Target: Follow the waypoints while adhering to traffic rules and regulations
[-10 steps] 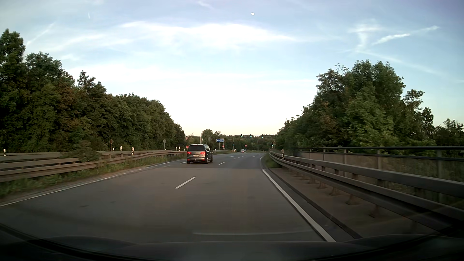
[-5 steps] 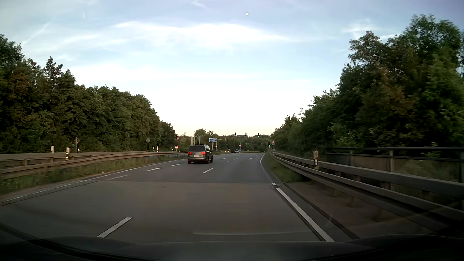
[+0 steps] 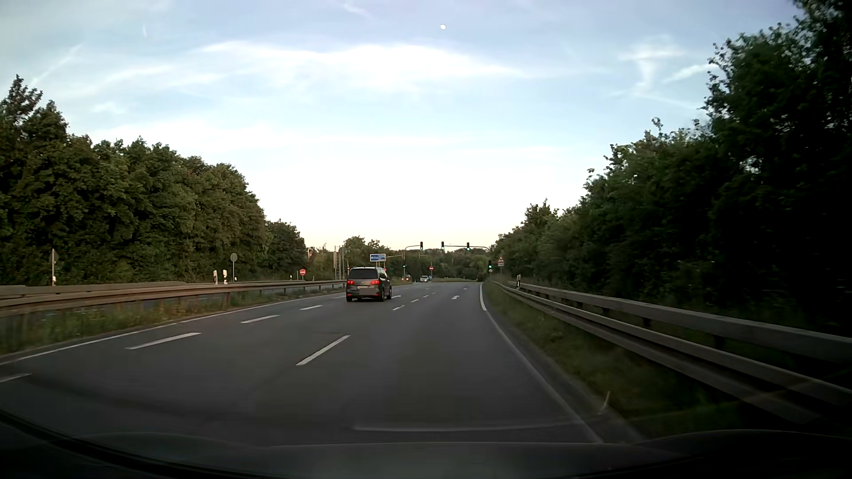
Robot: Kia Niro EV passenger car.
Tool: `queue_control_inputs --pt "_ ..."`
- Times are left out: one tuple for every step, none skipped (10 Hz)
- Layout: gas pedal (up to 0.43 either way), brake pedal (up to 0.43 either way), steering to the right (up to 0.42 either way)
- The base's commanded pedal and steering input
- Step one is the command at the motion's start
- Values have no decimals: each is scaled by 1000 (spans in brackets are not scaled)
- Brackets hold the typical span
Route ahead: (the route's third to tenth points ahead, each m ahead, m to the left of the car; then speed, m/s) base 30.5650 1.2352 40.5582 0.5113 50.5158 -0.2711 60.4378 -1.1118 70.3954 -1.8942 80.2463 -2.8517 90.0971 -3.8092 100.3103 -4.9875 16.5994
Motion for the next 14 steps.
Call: queue_control_inputs --pt "67 0 11" --pt "67 0 11" --pt "67 0 12" --pt "67 0 12" --pt "67 0 12" --pt "67 0 11" --pt "67 0 10" --pt "67 0 10" --pt "67 0 10" --pt "67 0 10" --pt "67 0 10" --pt "67 0 10" --pt "67 0 11" --pt "67 0 11"
